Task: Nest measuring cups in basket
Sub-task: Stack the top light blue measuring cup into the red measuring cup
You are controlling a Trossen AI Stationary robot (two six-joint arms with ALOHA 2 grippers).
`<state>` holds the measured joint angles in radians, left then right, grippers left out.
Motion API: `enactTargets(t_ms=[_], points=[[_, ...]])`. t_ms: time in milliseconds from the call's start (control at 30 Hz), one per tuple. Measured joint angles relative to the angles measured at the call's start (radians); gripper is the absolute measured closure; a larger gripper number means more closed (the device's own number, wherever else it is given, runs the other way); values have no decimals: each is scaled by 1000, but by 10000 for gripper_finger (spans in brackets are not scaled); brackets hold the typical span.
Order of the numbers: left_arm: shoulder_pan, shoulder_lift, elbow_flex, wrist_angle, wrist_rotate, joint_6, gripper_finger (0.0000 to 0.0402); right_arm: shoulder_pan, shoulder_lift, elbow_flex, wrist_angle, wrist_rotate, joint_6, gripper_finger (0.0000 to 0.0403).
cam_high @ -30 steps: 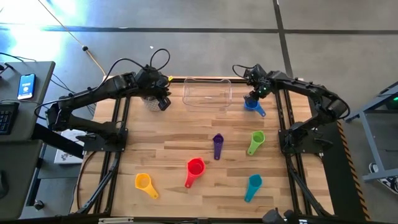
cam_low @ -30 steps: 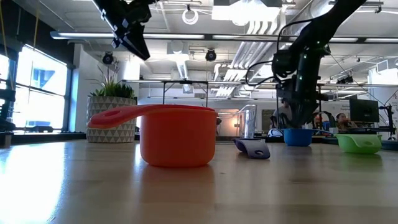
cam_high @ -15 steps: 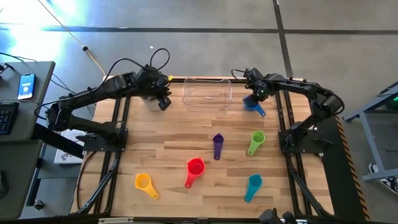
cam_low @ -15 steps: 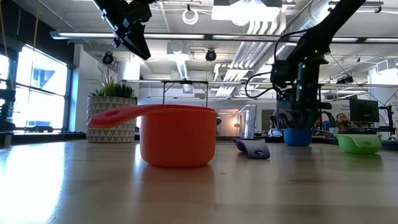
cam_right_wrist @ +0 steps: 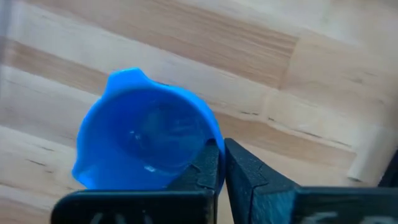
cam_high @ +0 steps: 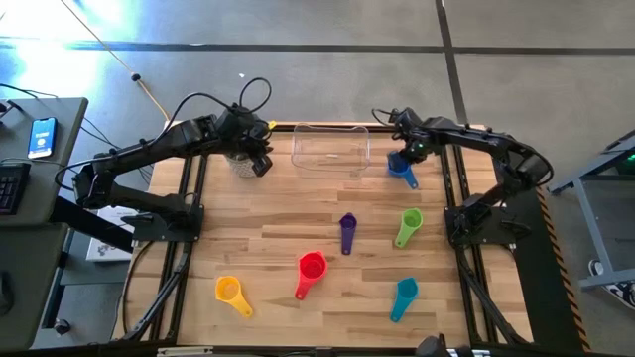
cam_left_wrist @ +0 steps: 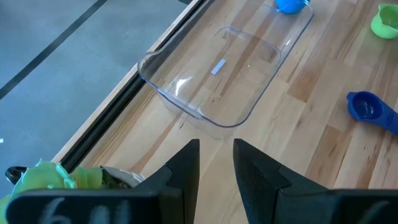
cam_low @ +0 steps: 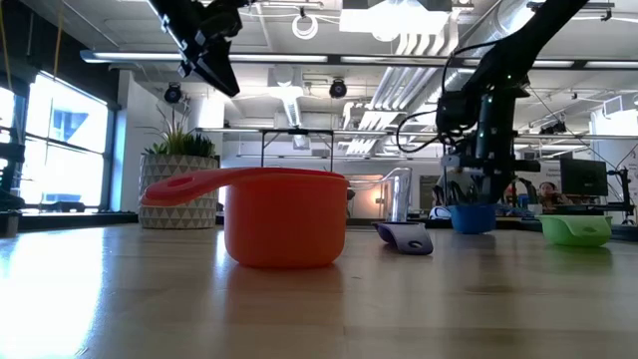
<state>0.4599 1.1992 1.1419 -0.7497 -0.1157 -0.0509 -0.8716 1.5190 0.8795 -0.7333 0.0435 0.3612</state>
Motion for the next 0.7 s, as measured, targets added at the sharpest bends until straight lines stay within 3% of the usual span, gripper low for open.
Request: enactTargets(t_ms=[367, 700], points=[[-5, 0, 0, -22, 68, 59, 312, 99, -226, 0, -93, 6, 269, 401], [-42, 0, 0, -46, 115, 142, 312, 365, -414, 0, -208, 94, 699, 402]])
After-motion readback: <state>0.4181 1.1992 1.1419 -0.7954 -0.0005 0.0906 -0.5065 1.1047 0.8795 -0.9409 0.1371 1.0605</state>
